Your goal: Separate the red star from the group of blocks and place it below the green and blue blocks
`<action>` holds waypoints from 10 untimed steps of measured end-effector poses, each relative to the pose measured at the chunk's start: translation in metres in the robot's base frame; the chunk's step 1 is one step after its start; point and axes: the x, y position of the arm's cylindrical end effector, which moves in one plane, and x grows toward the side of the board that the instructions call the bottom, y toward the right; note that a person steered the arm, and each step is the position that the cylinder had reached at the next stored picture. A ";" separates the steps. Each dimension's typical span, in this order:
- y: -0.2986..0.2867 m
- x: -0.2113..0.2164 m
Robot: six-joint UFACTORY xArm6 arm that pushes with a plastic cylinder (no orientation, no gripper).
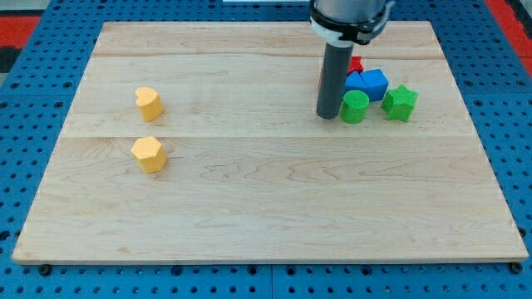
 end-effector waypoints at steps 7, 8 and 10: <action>-0.087 -0.024; -0.091 -0.035; -0.093 -0.068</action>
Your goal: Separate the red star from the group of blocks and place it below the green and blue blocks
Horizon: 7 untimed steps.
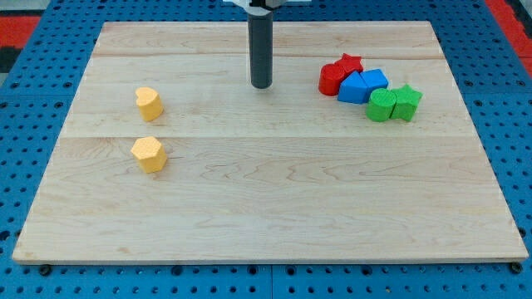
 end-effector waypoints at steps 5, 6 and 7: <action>0.015 -0.060; 0.017 -0.063; 0.017 -0.067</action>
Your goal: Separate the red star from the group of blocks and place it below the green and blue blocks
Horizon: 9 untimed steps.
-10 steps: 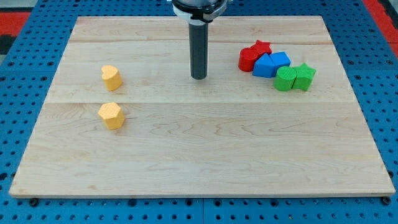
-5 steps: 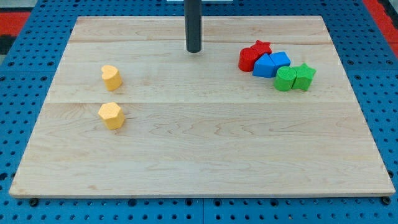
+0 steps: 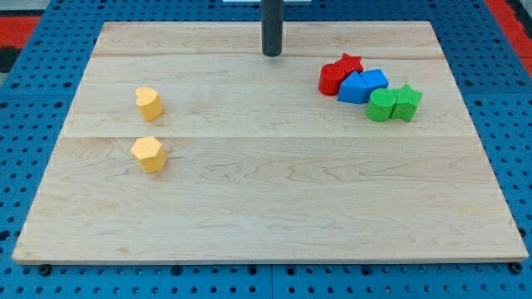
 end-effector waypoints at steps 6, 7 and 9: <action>0.123 0.020; 0.115 0.032; 0.107 0.074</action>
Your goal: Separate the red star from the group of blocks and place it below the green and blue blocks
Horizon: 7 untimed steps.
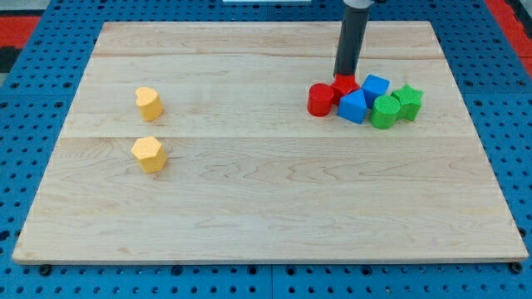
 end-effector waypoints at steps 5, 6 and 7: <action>-0.006 0.114; 0.006 0.146; 0.032 0.171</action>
